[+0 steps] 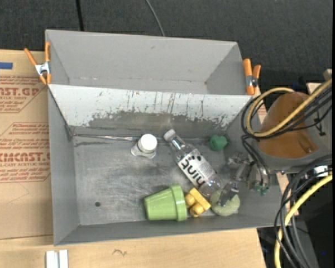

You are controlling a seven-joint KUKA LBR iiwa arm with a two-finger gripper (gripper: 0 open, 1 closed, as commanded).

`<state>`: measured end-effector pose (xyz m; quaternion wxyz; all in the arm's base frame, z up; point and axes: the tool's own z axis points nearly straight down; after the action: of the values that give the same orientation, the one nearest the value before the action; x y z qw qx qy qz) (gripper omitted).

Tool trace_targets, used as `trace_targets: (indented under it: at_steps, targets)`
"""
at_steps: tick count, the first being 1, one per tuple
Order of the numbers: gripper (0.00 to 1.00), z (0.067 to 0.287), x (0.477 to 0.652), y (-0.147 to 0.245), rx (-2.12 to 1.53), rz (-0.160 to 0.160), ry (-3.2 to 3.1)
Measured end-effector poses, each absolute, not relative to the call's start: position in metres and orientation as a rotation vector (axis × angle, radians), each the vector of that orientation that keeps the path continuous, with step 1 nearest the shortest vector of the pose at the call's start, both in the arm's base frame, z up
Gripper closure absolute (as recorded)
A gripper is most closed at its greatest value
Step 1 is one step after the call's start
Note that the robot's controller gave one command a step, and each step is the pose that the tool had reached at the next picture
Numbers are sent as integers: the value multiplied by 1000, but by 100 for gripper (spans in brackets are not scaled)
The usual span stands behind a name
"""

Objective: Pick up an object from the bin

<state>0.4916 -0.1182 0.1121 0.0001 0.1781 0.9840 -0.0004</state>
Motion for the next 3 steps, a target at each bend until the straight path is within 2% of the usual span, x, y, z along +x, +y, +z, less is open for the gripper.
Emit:
trace_targets:
  at_steps: [1,2,3]
  targets:
    - [0,69,480,-123,706,4,3064]
    - [100,73,502,-145,315,6,3128]
    - [100,73,502,-145,314,6,3128]
